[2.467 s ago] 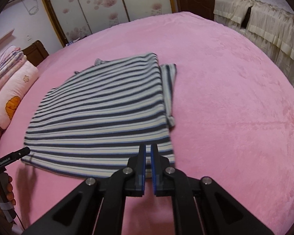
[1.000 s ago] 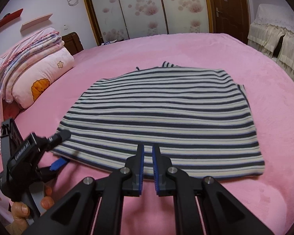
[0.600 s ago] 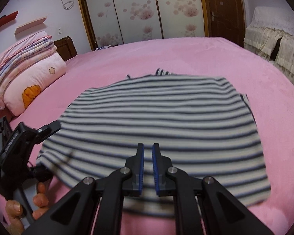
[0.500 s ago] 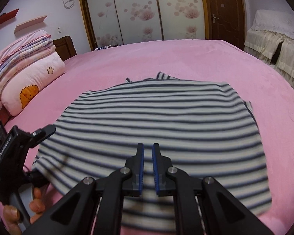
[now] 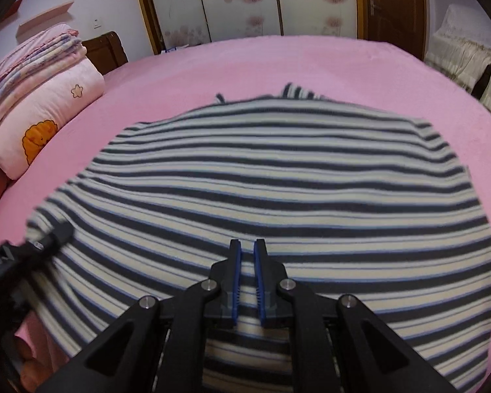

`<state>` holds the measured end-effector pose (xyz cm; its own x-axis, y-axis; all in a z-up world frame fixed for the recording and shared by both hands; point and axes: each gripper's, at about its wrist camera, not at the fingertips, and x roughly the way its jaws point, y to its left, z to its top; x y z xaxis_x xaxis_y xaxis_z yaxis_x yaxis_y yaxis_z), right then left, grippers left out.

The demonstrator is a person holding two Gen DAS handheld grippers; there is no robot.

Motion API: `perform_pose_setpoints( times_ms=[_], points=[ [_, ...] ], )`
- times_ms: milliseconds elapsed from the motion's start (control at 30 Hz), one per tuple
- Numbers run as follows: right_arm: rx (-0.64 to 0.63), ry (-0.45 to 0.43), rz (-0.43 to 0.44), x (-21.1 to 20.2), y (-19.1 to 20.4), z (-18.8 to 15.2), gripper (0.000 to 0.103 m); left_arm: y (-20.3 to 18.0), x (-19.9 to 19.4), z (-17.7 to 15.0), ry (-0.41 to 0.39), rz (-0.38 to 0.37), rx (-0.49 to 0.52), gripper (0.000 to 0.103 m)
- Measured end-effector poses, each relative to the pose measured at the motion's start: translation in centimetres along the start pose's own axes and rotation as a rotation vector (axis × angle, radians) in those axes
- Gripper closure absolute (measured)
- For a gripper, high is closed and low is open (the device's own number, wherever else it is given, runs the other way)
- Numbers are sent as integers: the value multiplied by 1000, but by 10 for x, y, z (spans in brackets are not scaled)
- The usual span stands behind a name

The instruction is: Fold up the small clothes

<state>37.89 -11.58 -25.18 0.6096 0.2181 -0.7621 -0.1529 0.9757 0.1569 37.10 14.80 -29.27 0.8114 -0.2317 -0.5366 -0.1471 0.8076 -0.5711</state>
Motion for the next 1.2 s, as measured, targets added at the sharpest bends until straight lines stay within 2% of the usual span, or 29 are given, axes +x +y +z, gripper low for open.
perform_pose_setpoints(
  times_ms=[133,233,433,567,633,700,767,800,833,867,933,1100,1200],
  points=[
    [22,7,34,-2,-6,2,95,-30,-2,8,-32,25,125,94],
    [87,-5,80,-14,-22,2,95,-59,-4,15,-36,33,224,94],
    [231,-61,82,-58,-80,-20,95,-140,-2,13,-10,-20,439,95],
    [330,-79,31,-85,-132,-42,95,-208,12,-32,62,-102,676,95],
    [377,-79,-2,-97,-159,-54,95,-231,24,-64,143,-131,804,95],
    [416,-78,-26,-105,-180,-62,95,-246,37,-102,241,-136,934,94],
    [452,-74,-46,-112,-200,-70,95,-253,45,-130,314,-139,1014,92],
    [466,-73,-48,-114,-206,-74,95,-255,47,-142,338,-135,1044,84],
    [479,-71,-49,-115,-211,-77,95,-255,45,-150,332,-120,1067,73],
    [489,-67,-50,-116,-216,-80,95,-257,41,-156,320,-115,1080,68],
    [498,-63,-45,-117,-220,-83,95,-256,35,-160,312,-123,1077,50],
    [496,-66,-17,-119,-218,-84,95,-242,15,-152,304,-170,975,46],
    [486,-87,18,-128,-214,-79,95,-221,-5,-142,286,-183,894,42]
  ],
)
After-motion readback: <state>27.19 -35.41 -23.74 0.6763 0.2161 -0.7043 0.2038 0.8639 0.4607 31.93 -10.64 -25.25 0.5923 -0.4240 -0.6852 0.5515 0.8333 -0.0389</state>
